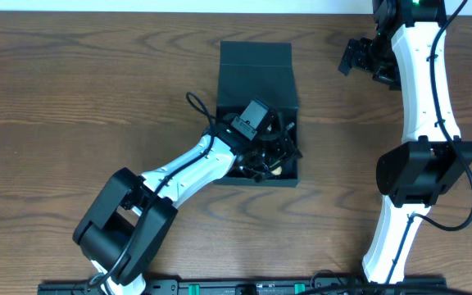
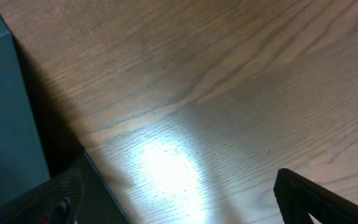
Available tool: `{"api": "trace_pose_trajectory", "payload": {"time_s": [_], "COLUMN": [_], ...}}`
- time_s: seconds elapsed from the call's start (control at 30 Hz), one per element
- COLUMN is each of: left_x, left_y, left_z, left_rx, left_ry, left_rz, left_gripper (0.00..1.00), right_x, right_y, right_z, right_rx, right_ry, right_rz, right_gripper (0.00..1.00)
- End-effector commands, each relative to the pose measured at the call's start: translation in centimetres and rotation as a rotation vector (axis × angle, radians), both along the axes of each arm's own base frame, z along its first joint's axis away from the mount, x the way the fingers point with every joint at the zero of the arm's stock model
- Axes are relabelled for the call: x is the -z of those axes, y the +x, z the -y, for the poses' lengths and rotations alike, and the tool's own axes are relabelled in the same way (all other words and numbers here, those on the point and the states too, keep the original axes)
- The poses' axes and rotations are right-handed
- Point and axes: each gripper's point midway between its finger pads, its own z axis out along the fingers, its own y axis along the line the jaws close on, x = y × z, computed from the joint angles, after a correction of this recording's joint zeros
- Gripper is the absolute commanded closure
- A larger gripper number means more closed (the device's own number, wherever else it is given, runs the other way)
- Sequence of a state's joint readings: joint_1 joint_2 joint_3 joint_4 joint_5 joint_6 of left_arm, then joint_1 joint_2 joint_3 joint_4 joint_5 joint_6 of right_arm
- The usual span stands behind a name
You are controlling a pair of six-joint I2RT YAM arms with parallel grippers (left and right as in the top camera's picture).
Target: Pack container
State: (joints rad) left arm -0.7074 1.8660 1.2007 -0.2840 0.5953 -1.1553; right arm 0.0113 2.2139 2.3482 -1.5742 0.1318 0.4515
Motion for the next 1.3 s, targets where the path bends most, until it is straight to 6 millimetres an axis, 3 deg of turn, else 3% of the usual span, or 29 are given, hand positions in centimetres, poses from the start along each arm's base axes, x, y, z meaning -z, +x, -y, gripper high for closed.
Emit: {"api": "trace_pose_trajectory", "payload": {"time_s": [0.0, 0.43, 1.07, 1.27], "left_x": [-2.3, -8.4, -7.3, -5.9], "left_y": [0.2, 1.0, 0.4, 0.1], "left_z": [-0.3, -2.7, -3.3, -3.1], "left_rx": [0.0, -0.05, -0.017, -0.003], "left_ry": [-0.013, 0.009, 0.055, 0.078], "left_rz": [0.039, 0.236, 0.225, 0.199], "left_gripper": [0.24, 0.24, 0.24, 0.24], "right_x": [-0.7, -0.7, -0.7, -0.7], "right_y": [0.2, 0.2, 0.2, 0.2], "right_z": [0.1, 0.0, 0.0, 0.0], "right_rx": [-0.009, -0.009, -0.009, -0.009], "right_ry": [-0.011, -0.011, -0.011, -0.011], "right_rz": [0.021, 0.021, 0.021, 0.021], "right_gripper": [0.01, 0.01, 0.01, 0.01]}}
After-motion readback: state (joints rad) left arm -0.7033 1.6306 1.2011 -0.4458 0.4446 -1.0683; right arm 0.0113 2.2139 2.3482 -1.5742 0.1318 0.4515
